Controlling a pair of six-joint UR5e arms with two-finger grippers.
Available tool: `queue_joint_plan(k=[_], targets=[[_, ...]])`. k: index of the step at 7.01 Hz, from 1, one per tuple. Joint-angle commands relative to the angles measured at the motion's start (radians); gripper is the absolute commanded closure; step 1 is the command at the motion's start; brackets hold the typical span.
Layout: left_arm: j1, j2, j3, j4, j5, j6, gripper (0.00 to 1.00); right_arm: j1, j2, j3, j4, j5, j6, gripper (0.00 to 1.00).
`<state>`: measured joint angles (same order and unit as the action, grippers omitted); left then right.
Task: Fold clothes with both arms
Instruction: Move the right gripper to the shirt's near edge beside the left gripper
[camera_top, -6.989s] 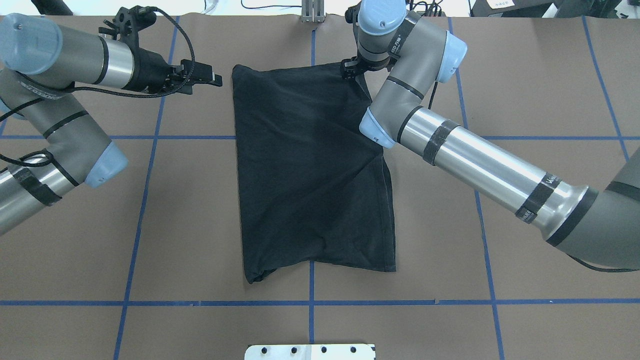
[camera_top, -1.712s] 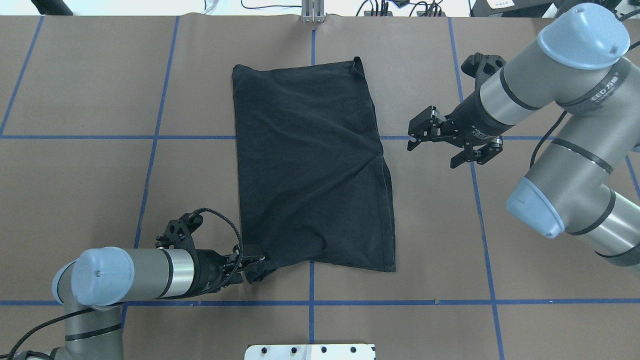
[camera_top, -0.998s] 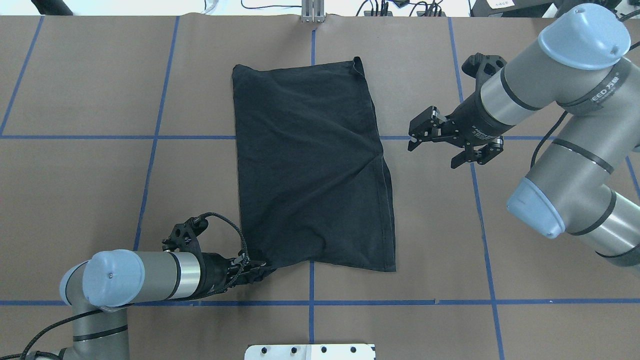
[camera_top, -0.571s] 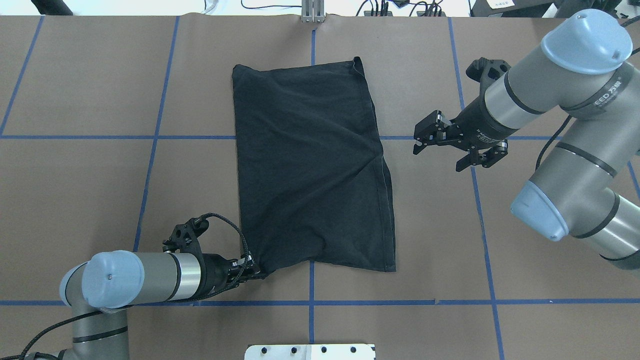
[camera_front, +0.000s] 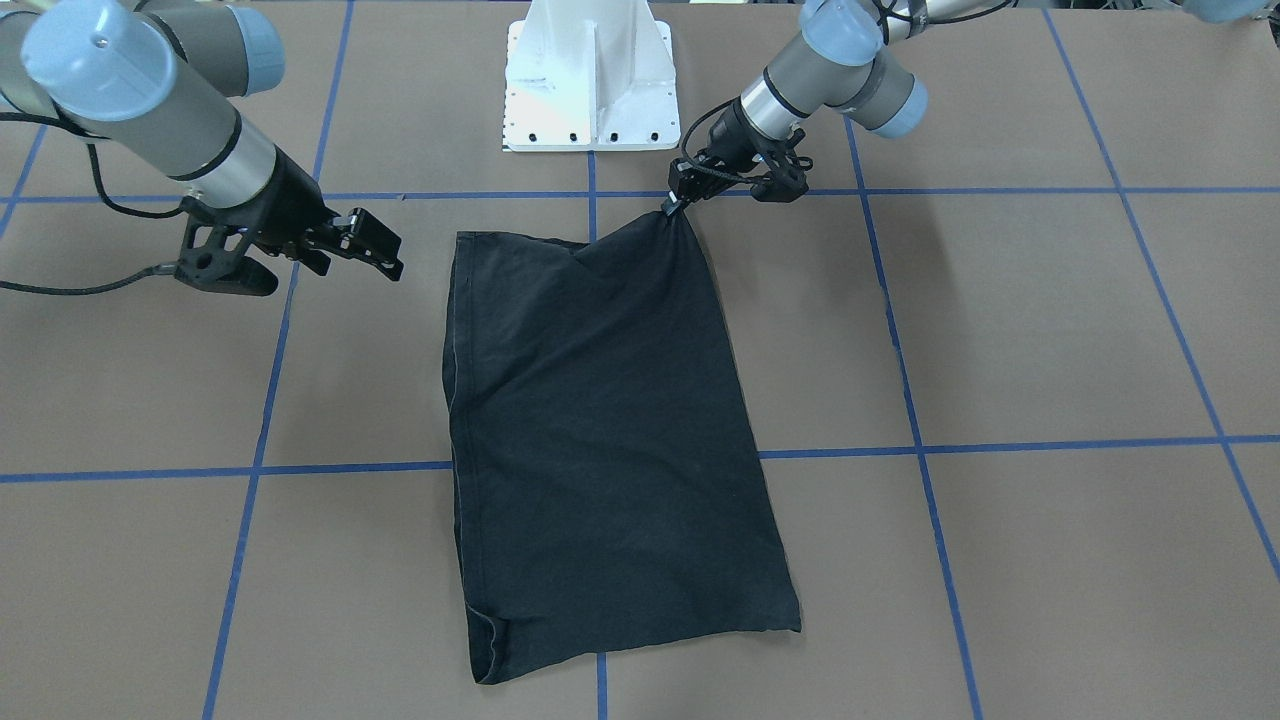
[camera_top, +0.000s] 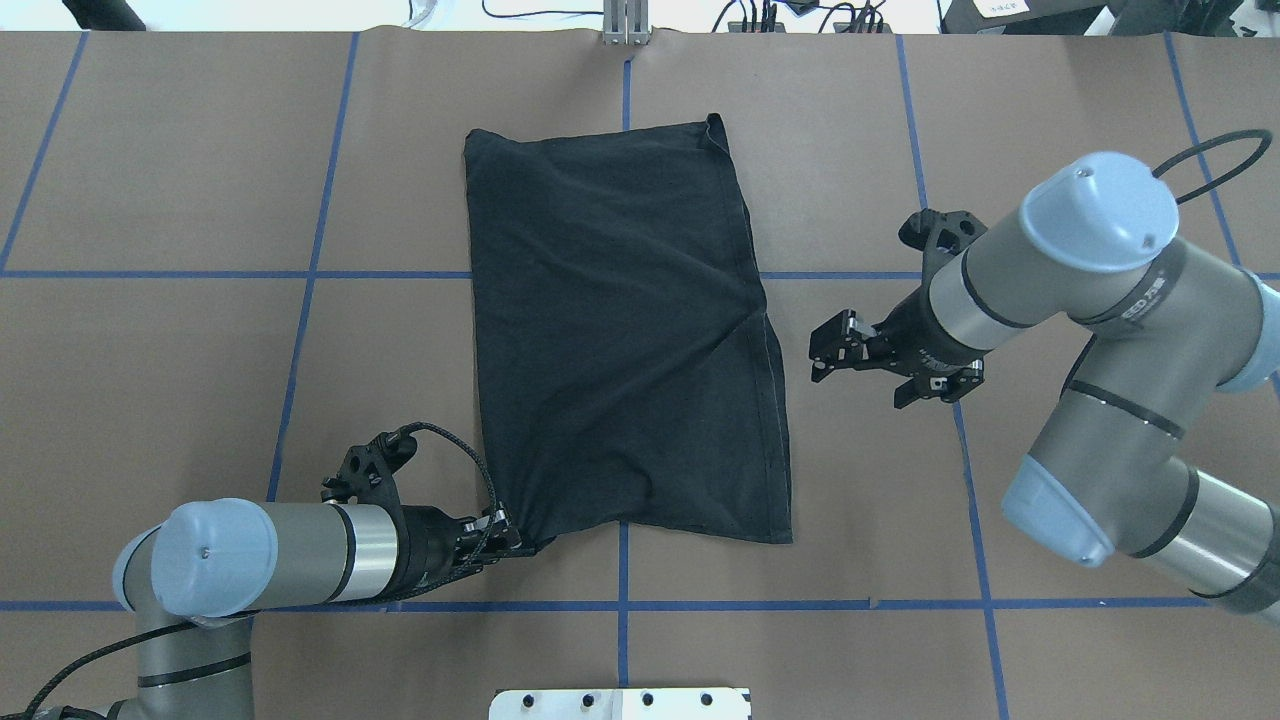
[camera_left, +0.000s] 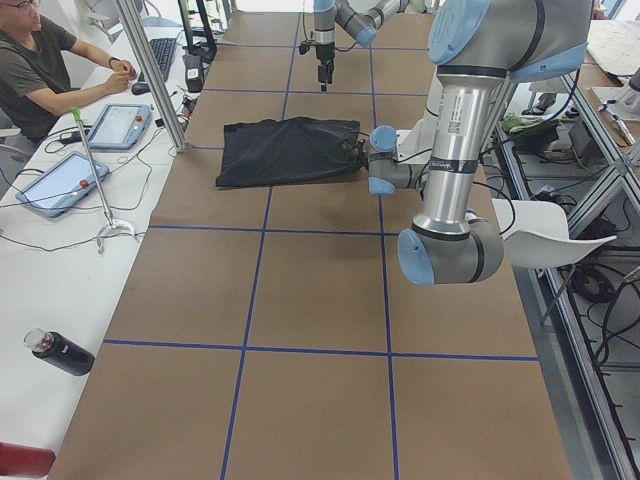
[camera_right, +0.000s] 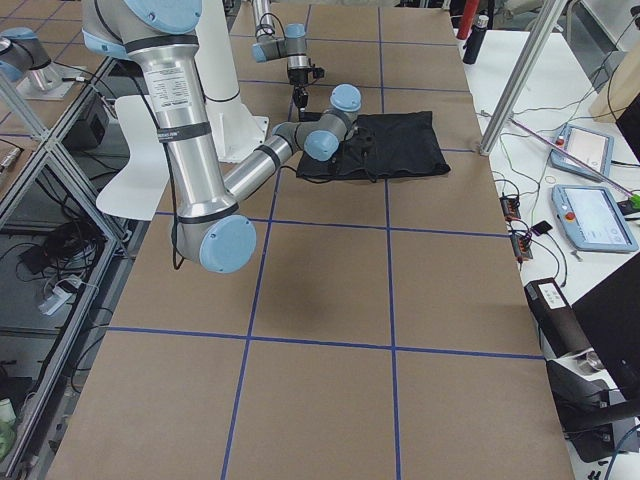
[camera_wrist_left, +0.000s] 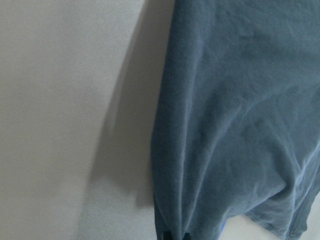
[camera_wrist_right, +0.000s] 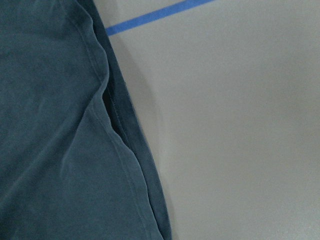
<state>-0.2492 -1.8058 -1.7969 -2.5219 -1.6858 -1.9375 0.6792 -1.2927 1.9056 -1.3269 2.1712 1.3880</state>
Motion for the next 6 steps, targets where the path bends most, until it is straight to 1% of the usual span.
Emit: queue_joint_plan(k=[1, 2, 3, 4, 6], targets=[[0.001, -0.003, -0.016, 0.002, 0.001, 0.0, 1.0, -0.102, 0.03, -0.057, 0.005, -0.072, 0.057, 0.0], [0.002, -0.006, -0.027, 0.032, 0.003, 0.002, 1.0, -0.121, 0.083, -0.112, 0.003, -0.085, 0.096, 0.0], [0.001, -0.006, -0.03, 0.037, 0.003, 0.009, 1.0, -0.136, 0.152, -0.19, 0.003, -0.088, 0.149, 0.0], [0.001, -0.004, -0.03, 0.037, 0.003, 0.012, 1.0, -0.15, 0.167, -0.201, 0.003, -0.1, 0.172, 0.0], [0.001, -0.003, -0.03, 0.037, 0.005, 0.012, 1.0, -0.213, 0.164, -0.2, -0.006, -0.151, 0.206, 0.0]])
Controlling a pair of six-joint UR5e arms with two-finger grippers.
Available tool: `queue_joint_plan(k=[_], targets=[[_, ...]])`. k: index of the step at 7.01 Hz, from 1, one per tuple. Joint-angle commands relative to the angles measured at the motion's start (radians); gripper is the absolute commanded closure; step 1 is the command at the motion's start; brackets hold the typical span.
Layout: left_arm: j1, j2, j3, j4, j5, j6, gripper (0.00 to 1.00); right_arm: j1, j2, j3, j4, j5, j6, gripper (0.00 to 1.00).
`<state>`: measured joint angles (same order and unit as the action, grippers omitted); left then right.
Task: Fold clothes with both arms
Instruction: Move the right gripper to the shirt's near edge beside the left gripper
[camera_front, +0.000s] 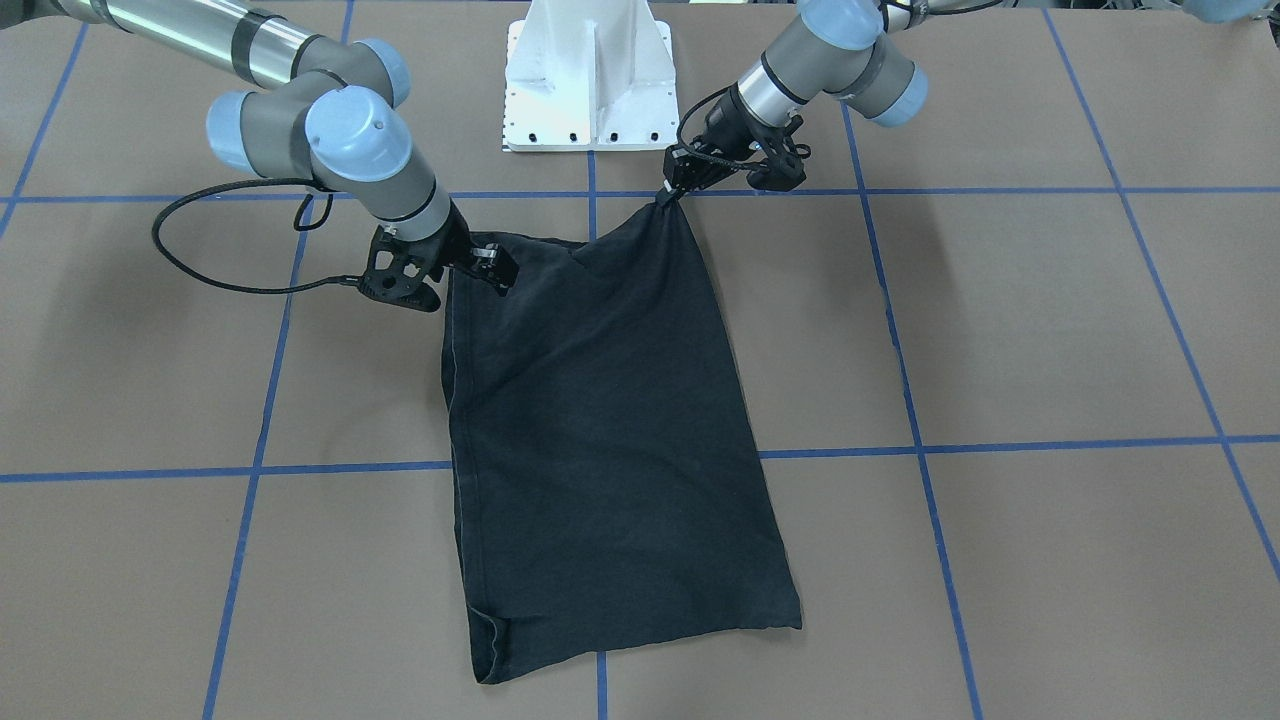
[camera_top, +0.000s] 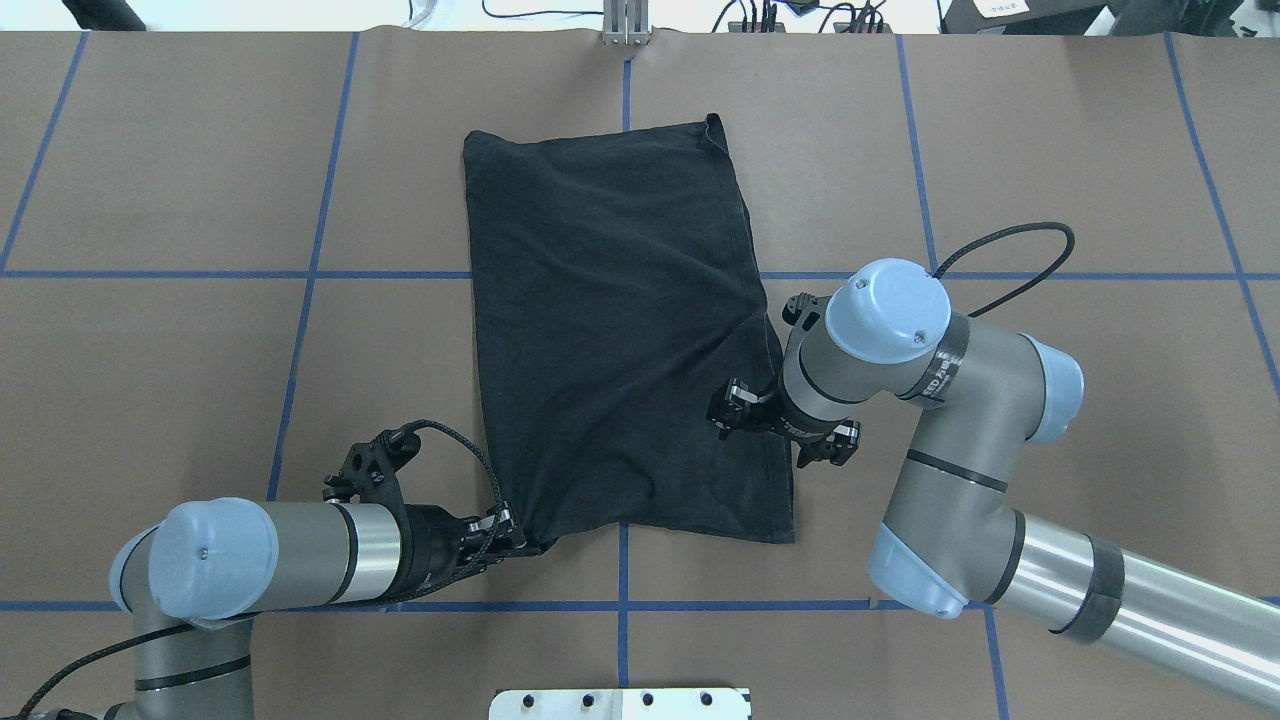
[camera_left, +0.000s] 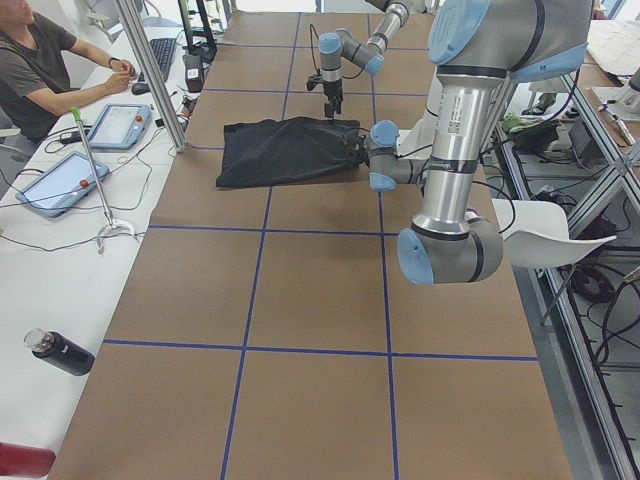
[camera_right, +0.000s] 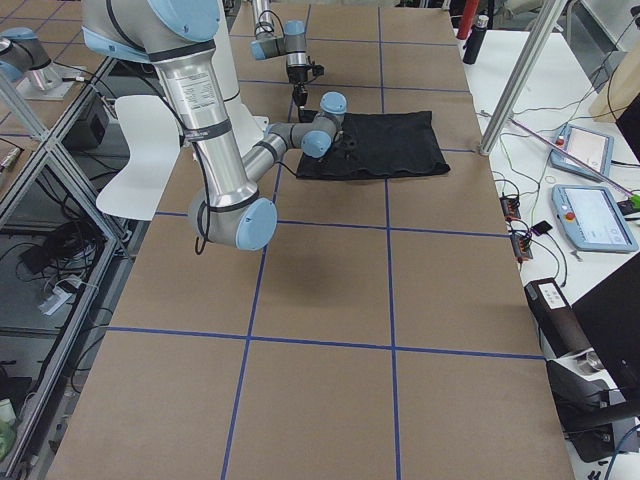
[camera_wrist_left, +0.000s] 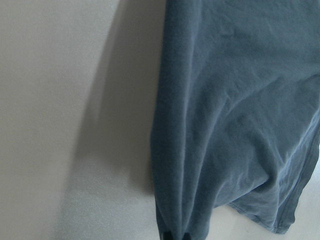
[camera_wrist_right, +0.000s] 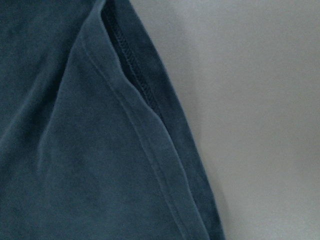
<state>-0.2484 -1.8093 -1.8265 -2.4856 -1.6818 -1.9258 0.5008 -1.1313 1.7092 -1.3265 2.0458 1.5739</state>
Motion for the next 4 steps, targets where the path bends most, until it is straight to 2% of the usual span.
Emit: queue_joint_plan(k=[1, 4], targets=[[0.0, 0.001, -0.002, 0.001, 0.002, 0.001, 1.0, -0.034, -0.007, 0.003, -0.008, -0.024, 0.029, 0.0], [0.0, 0.004, -0.002, 0.001, 0.004, 0.001, 1.0, -0.067, -0.015, 0.007, -0.01, -0.047, 0.081, 0.0]])
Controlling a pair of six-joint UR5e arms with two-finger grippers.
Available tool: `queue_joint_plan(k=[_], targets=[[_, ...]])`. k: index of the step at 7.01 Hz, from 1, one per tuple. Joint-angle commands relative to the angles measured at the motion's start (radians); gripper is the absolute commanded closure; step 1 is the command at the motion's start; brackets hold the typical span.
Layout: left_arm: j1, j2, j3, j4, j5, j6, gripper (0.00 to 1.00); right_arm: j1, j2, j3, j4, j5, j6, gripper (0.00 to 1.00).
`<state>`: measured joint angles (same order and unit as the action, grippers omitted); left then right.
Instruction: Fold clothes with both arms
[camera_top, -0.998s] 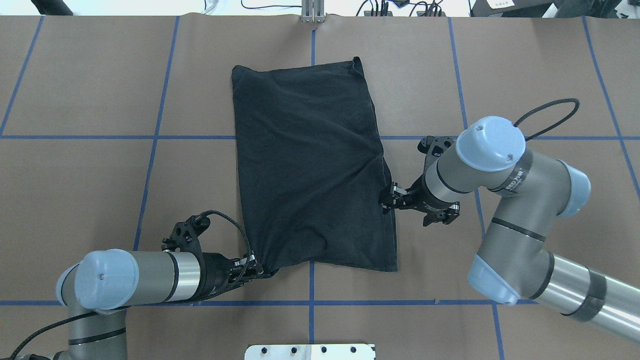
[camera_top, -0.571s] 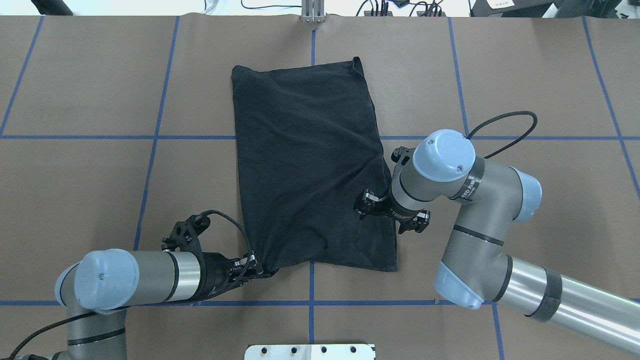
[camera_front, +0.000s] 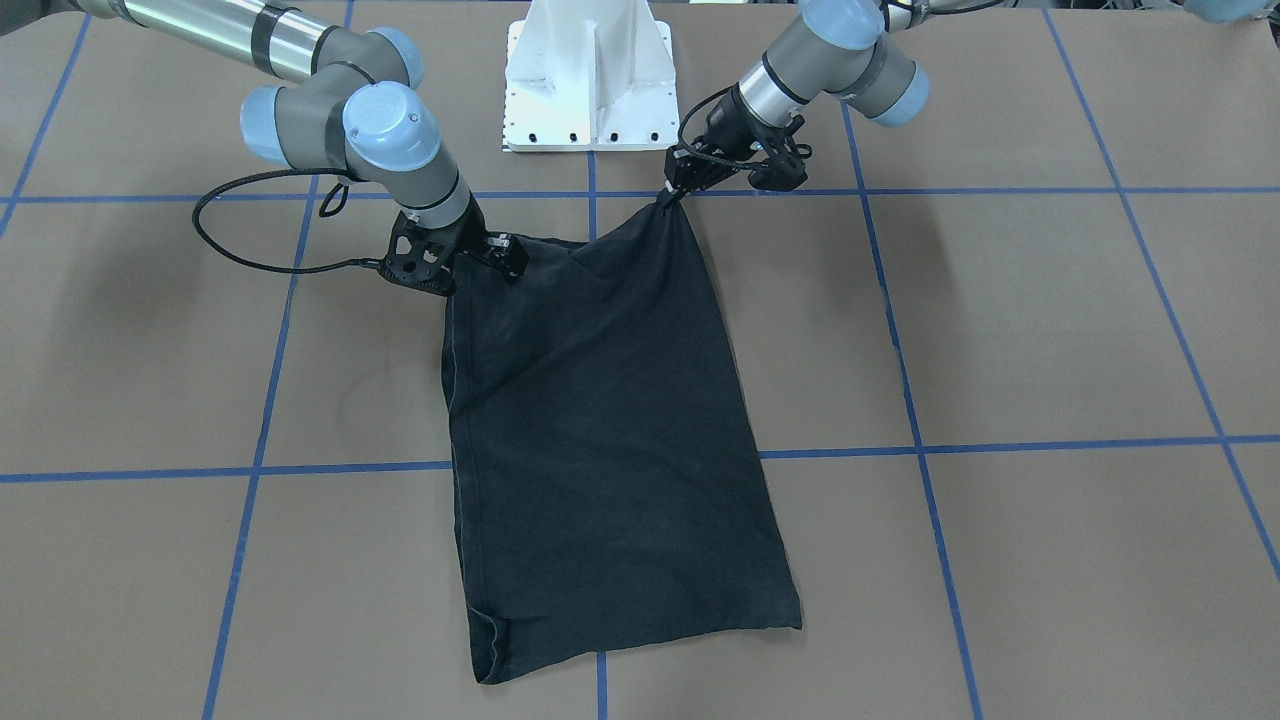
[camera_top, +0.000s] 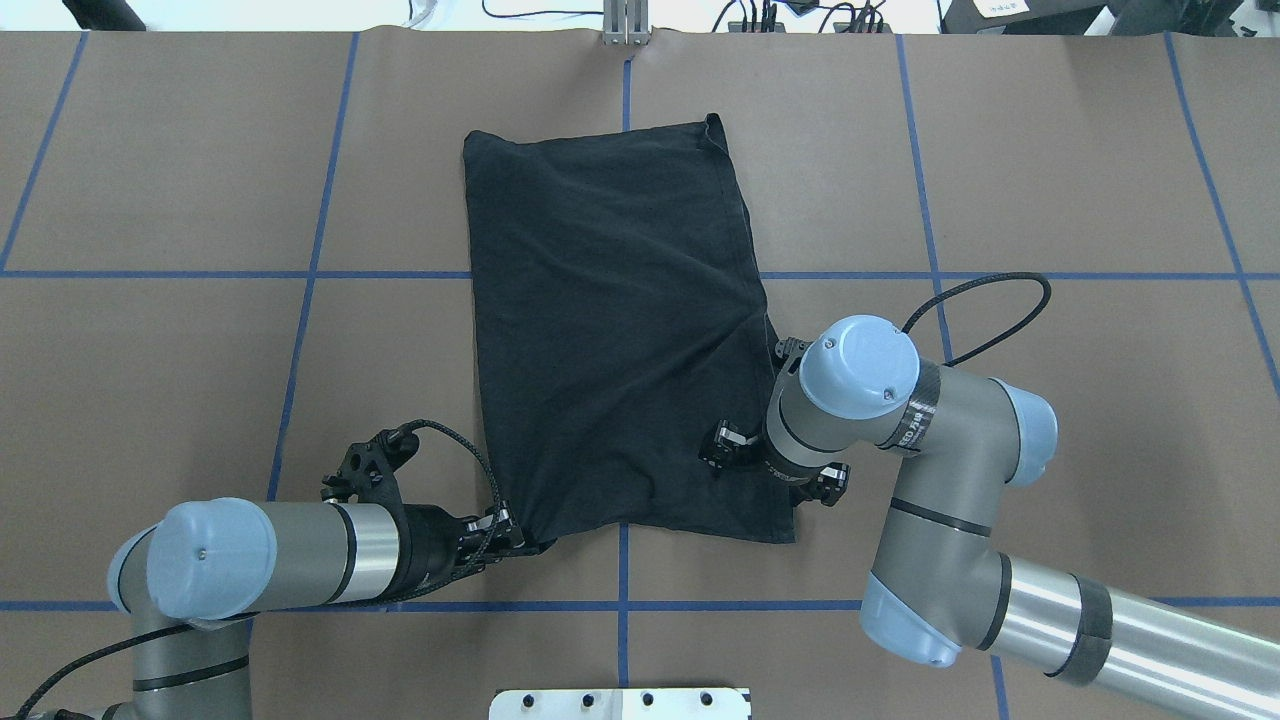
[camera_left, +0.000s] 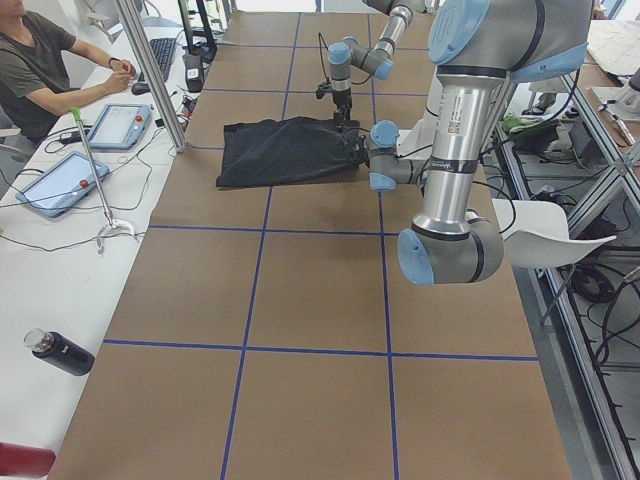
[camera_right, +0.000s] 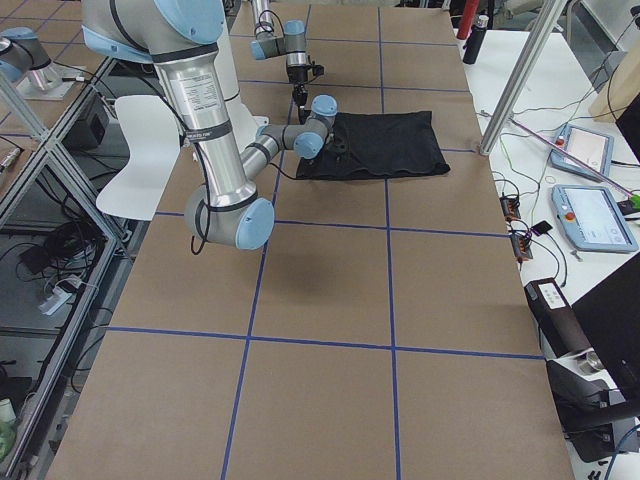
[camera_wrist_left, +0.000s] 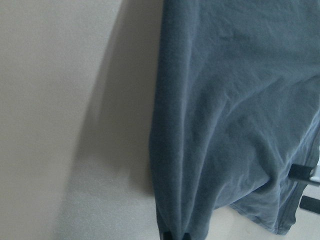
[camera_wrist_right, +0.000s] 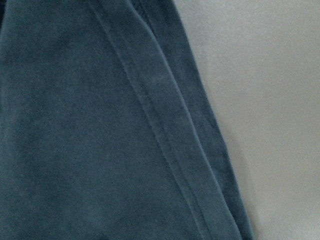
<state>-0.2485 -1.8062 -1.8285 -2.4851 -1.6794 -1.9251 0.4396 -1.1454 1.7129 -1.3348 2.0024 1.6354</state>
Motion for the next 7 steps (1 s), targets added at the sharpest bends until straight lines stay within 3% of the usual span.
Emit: queue_joint_plan(k=[1, 7], targets=[[0.0, 0.001, 0.0, 0.0, 0.001, 0.0, 1.0, -0.002, -0.002, 0.02, -0.006, 0.001, 0.032, 0.0], [0.002, 0.001, -0.002, 0.0, 0.003, 0.0, 1.0, -0.041, -0.01, 0.028, -0.061, -0.005, 0.034, 0.0]])
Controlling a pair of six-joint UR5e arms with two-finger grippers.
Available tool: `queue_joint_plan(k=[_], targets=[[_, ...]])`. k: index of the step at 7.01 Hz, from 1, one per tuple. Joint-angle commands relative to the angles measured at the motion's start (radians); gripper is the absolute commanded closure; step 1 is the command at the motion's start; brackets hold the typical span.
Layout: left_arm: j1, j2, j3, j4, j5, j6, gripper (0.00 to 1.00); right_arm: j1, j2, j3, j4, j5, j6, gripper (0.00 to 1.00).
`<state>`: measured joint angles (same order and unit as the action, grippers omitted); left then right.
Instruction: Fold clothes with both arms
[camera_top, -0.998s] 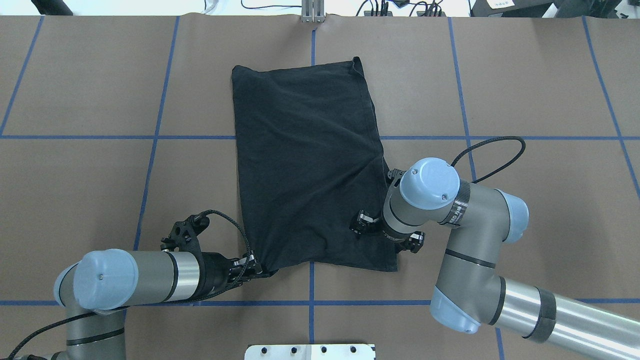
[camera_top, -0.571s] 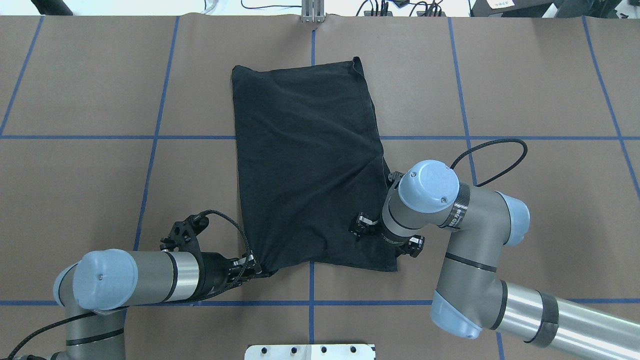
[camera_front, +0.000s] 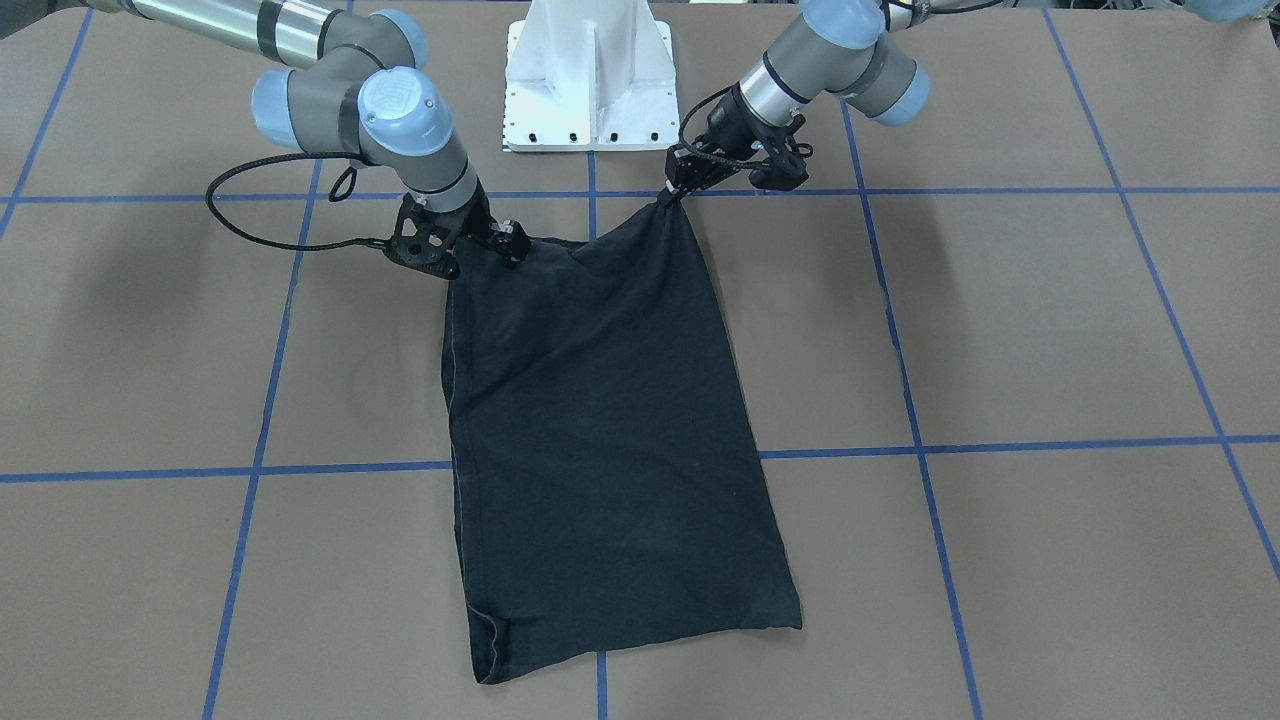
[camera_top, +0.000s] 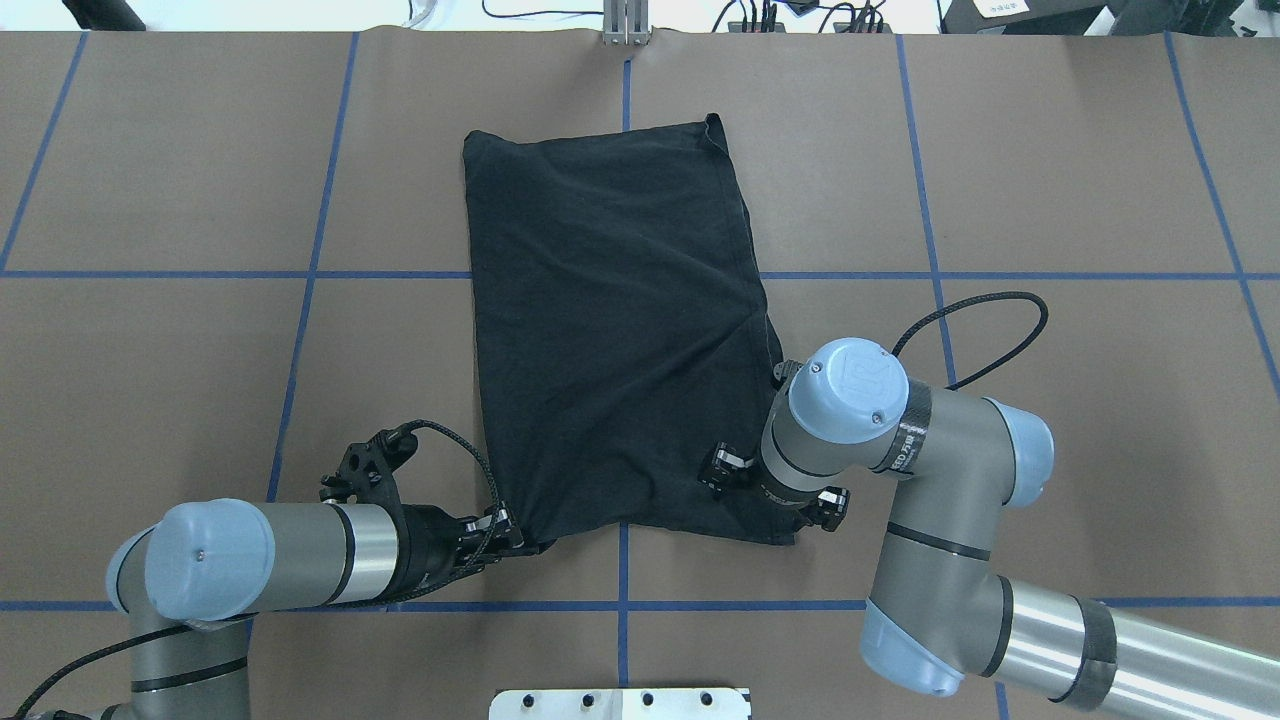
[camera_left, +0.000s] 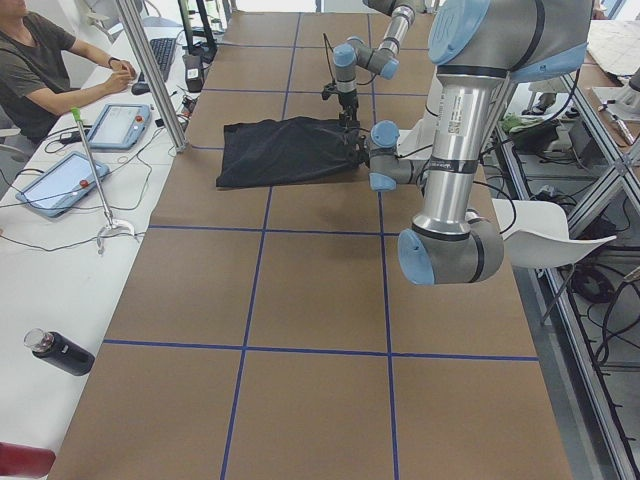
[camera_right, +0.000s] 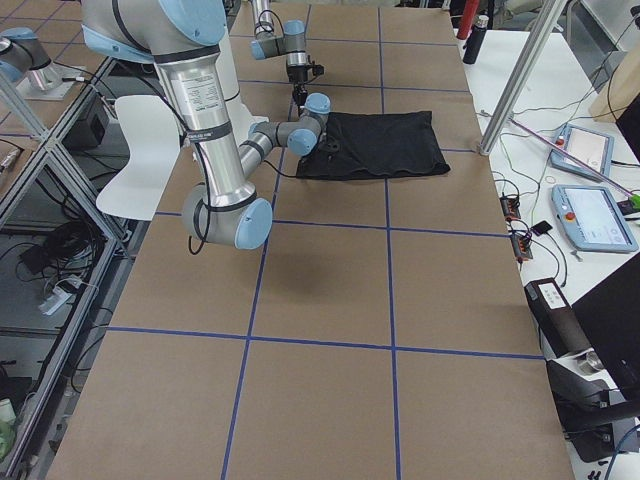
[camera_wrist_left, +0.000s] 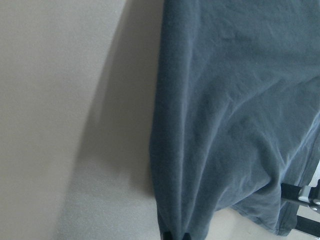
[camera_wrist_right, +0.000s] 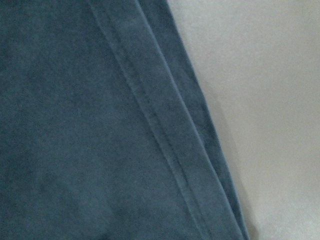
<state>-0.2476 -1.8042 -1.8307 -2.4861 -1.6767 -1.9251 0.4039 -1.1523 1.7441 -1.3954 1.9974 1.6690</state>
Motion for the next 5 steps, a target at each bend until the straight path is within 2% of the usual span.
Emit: queue_joint_plan(k=[1, 3, 4, 5], targets=[[0.001, -0.003, -0.001, 0.001, 0.0, 0.0, 1.0, -0.007, -0.003, -0.005, -0.001, 0.0, 0.0, 0.0], [0.001, -0.001, -0.001, 0.001, 0.0, 0.0, 1.0, -0.008, -0.001, -0.011, -0.001, 0.003, 0.0, 0.0], [-0.001, -0.001, -0.001, 0.001, 0.0, 0.0, 1.0, -0.008, -0.001, -0.011, -0.001, 0.004, 0.0, 0.04], [-0.001, -0.001, -0.004, 0.001, 0.0, 0.0, 1.0, -0.005, 0.0, -0.006, -0.002, 0.007, 0.0, 0.23]])
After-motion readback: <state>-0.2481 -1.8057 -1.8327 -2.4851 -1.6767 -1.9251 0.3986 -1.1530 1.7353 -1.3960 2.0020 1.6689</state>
